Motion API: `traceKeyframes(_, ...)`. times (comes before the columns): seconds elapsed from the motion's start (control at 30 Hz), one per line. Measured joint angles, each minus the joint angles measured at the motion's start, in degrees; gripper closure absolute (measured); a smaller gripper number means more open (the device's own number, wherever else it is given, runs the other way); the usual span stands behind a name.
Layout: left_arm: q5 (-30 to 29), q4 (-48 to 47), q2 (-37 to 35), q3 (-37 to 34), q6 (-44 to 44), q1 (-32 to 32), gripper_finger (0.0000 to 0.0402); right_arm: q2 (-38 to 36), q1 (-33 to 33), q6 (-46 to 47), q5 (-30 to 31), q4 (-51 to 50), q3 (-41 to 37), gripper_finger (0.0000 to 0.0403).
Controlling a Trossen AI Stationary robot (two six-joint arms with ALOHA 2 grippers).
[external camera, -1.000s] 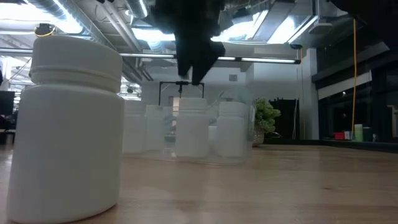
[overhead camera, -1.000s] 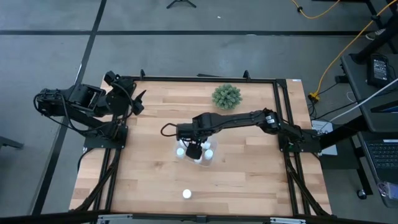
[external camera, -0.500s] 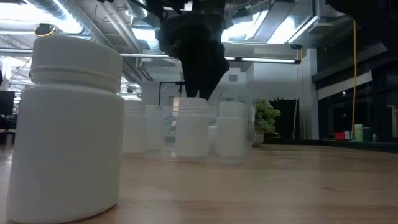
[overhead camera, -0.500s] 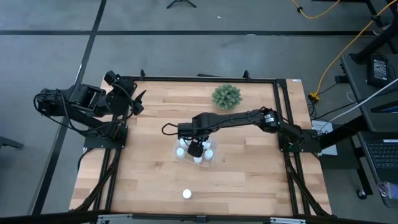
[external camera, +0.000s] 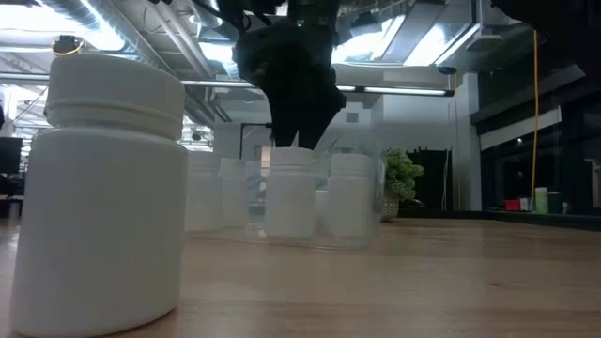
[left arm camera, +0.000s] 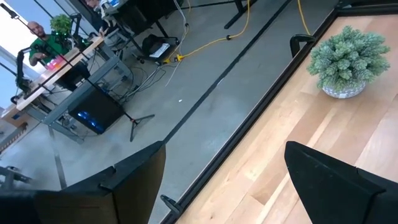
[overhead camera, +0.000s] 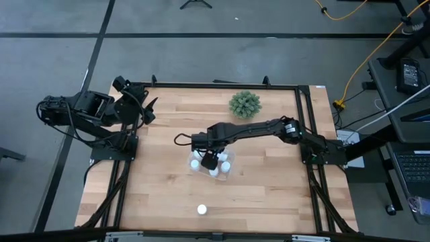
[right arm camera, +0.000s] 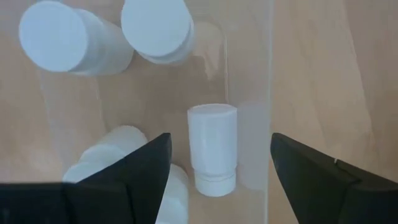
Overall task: Pick and place pill bottles into a basket
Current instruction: Adjust the white pill bottle in the transparent bin
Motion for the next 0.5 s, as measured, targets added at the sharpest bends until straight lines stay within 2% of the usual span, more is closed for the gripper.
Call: traceKeyframes(0.5, 0.0, 1.9, 0.0, 0.0, 0.0, 0.0, 0.008, 0.1, 1.8, 2.8, 1.7, 0.1, -0.4, 0.0128)
